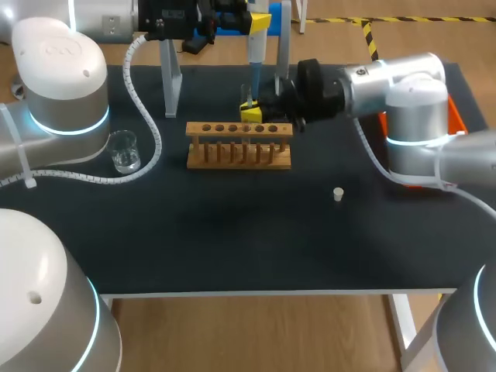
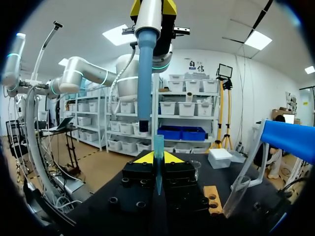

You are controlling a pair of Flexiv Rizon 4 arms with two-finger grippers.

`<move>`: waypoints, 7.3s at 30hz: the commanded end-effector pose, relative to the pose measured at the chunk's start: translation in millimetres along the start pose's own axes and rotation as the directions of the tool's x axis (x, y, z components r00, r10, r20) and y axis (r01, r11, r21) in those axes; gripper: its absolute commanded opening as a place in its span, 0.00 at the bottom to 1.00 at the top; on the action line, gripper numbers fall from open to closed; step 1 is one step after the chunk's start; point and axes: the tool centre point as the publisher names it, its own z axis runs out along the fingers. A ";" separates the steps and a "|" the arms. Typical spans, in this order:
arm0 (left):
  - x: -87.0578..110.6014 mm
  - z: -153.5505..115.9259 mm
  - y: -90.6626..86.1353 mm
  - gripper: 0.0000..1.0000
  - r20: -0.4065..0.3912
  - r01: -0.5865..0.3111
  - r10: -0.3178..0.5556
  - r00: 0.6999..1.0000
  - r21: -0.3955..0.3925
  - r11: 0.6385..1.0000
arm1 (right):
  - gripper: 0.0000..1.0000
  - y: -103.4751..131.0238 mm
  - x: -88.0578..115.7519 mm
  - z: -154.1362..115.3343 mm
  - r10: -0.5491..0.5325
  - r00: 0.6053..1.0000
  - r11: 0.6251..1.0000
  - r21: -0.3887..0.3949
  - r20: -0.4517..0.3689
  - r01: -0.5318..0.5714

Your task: Invert the test tube, pick up the pipette, mount the tip to pipette, aspirate from beaker and dispense into the tube, eject the tip, return the pipette, and cap with the stopper.

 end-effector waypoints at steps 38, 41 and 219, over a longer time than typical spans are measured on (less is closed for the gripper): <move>-0.1 -1.0 0.1 0.00 -0.001 -0.001 0.001 1.000 0.001 1.000 | 0.00 6.7 11.1 -4.8 -0.028 1.000 0.999 -0.021 0.000 0.028; -0.1 -1.0 0.1 0.00 -0.001 -0.001 0.001 1.000 0.001 1.000 | 0.00 5.9 11.2 -5.0 -0.026 1.000 0.999 -0.020 0.001 0.026; 4.9 -1.8 -3.7 0.00 0.013 -0.041 0.041 0.999 -0.011 0.999 | 0.00 -12.1 16.1 -11.5 -0.018 1.000 0.999 0.031 0.014 0.018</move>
